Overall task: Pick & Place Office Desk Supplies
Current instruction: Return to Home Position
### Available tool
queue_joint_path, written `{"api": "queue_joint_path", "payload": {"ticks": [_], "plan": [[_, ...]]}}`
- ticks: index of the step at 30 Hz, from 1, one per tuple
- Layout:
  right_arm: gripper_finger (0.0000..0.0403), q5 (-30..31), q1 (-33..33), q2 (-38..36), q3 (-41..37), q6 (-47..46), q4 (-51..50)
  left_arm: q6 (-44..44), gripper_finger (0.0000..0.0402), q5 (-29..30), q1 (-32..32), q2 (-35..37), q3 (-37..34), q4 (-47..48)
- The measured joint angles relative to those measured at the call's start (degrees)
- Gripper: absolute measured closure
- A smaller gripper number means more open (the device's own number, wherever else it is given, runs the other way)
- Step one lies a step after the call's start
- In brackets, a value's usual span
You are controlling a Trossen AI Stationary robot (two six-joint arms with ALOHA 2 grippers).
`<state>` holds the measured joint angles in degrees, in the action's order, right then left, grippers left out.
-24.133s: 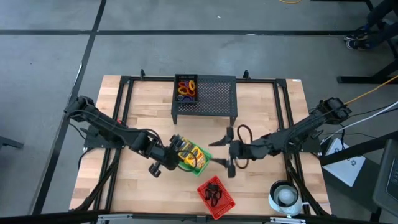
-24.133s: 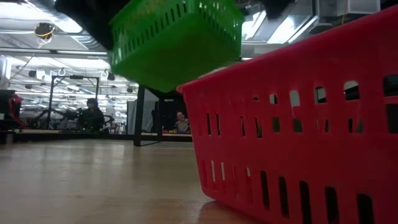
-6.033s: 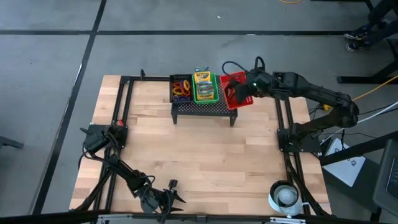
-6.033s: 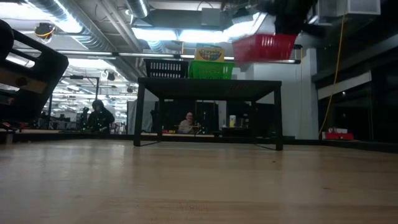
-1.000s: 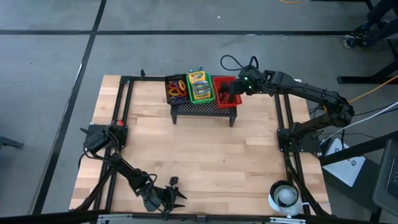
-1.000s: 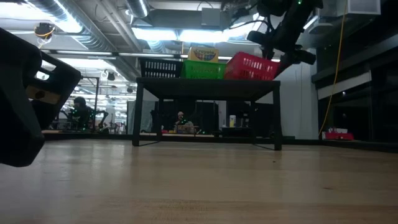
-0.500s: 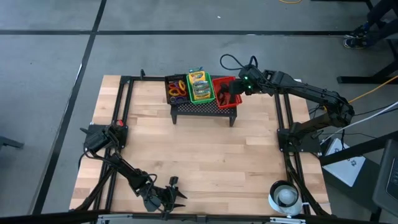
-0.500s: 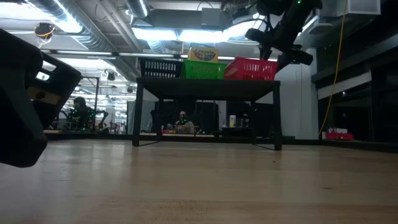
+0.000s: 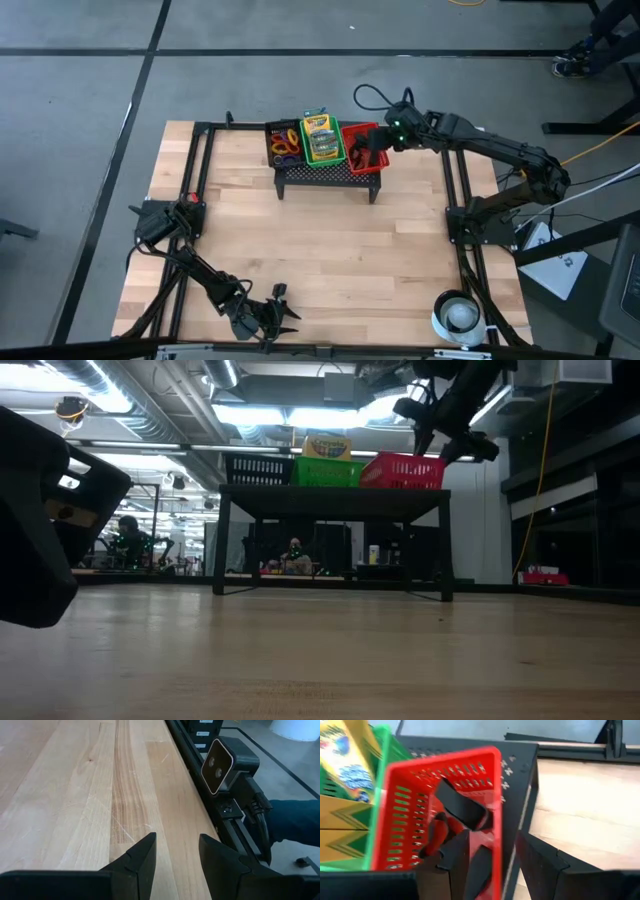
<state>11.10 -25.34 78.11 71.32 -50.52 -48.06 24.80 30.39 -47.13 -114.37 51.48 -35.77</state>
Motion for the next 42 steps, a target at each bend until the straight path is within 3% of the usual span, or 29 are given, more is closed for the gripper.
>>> {"api": "queue_joint_path", "payload": {"ticks": [6,11,17,23,29,34,42], "plan": [[0.0243,-0.01,0.02,0.00,4.48,1.19,-0.42,0.00,0.0258,0.00,0.00,0.00,0.00,0.00],[0.0243,0.72,0.08,0.00,10.50,2.03,-7.10,0.04,0.0258,0.00,0.00,0.00,0.00,0.00],[0.0243,6.16,2.27,0.00,19.44,3.62,-16.56,0.11,0.0258,0.00,0.00,0.00,0.00,0.00],[0.0243,14.35,8.49,-1.40,27.50,11.33,-15.28,1.60,0.0258,1.52,0.17,0.00,0.00,-0.09],[0.0243,20.70,22.85,-5.75,29.03,16.63,-13.96,0.00,0.0258,1.03,0.86,0.00,0.00,0.98],[0.0243,31.30,36.61,-8.19,29.03,17.00,-13.55,-2.87,0.0258,-14.05,5.07,2.90,0.56,2.25],[0.0243,41.96,53.84,-8.48,29.03,22.41,-13.88,-16.83,0.0258,-11.36,8.48,15.85,2.76,12.24]]}}
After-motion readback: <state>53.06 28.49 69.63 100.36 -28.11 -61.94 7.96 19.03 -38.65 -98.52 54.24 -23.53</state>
